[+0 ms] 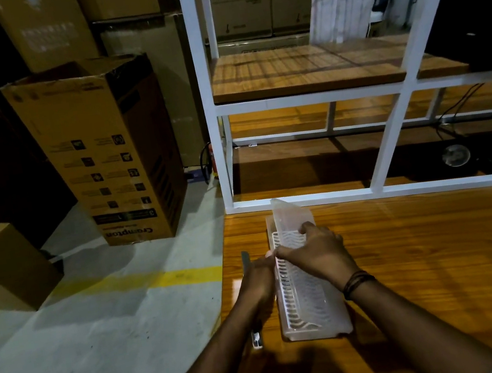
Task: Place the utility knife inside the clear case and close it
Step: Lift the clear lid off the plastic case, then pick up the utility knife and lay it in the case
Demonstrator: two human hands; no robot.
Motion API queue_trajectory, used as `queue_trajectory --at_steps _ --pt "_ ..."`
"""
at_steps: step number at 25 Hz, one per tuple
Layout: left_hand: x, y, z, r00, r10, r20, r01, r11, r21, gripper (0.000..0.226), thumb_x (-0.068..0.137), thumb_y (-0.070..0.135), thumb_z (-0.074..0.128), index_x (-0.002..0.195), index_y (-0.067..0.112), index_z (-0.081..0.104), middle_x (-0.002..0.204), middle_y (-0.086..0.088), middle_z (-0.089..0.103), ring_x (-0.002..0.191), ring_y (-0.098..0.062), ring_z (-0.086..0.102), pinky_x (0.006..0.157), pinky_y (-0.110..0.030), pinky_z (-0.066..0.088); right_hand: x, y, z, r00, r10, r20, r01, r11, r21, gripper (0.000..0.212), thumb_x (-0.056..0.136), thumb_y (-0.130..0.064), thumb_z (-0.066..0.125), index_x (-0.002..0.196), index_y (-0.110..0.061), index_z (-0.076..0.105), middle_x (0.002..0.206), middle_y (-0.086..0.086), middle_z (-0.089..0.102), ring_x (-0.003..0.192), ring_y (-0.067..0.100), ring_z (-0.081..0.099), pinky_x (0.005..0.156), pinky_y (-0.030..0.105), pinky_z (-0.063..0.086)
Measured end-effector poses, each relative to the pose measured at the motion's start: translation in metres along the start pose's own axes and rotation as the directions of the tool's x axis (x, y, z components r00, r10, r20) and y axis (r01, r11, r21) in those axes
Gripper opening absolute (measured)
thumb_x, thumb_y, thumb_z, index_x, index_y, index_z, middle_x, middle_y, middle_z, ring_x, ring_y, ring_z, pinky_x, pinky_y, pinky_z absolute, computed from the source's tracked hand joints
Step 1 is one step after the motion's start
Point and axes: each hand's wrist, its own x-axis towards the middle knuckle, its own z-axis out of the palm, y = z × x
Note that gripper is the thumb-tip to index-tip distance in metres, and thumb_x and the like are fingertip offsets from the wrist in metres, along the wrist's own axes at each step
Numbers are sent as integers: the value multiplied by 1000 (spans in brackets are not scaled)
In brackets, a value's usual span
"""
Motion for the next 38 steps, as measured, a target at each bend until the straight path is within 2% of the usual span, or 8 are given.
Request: queue_trajectory --at_steps 4,7,10,12,17,25,34,38 --pt "-7 1 0 997 80 -5 -79 992 98 21 104 19 54 116 27 69 95 10 75 63 8 69 49 -5 47 -1 7 -12 998 -57 -34 62 984 170 81 73 -68 70 137 -21 54 139 7 58 113 24 57 83 33 51" --pt "-10 1 -1 993 120 12 -120 976 181 28 100 18 61 126 29 66 110 11 71 78 9 61 52 0 44 0 18 -21 999 -37 4 33 933 359 71 77 -61 72 134 -23 58 137 4 61 107 20 62 78 31 50" --pt "-6 -3 -4 990 141 24 -143 965 220 32 100 20 62 132 25 66 120 8 71 90 1 63 62 -6 45 1 34 -36 999 -34 41 4 820 573 28 85 -47 66 103 -27 74 106 0 74 90 21 69 70 33 54" --pt "-5 -6 -5 990 136 24 -138 969 203 30 99 21 64 129 26 68 119 9 73 94 -1 66 67 -11 47 0 46 -47 999 -31 -25 40 780 624 21 94 -31 59 86 -22 76 87 2 75 83 25 69 70 37 53" --pt "-4 -11 -6 993 120 3 -120 983 142 20 98 19 67 102 38 68 88 24 71 74 12 67 59 -7 49 9 88 -57 976 64 -208 35 897 441 20 99 -16 53 101 -19 73 91 0 71 82 17 67 63 32 53" --pt "-5 -11 -4 997 79 0 -79 993 83 29 101 16 61 129 19 68 97 15 73 66 11 71 49 -6 49 29 141 -36 957 113 -265 -32 956 291 16 96 -6 56 94 -12 71 92 11 73 81 28 68 64 33 52" --pt "-9 -8 -7 996 90 2 -89 991 95 19 101 17 61 114 28 71 101 15 74 77 7 70 53 -8 51 31 155 -6 935 120 -333 -152 986 -73 19 86 -10 68 104 -9 63 113 17 60 106 37 56 86 47 56" --pt "-11 -13 -12 989 116 -91 -101 982 158 17 100 17 63 108 27 73 97 11 76 82 -9 73 62 -24 59 30 154 -3 934 121 -335 -185 969 -166 21 83 -19 70 102 -14 63 118 18 58 114 41 51 94 52 51"
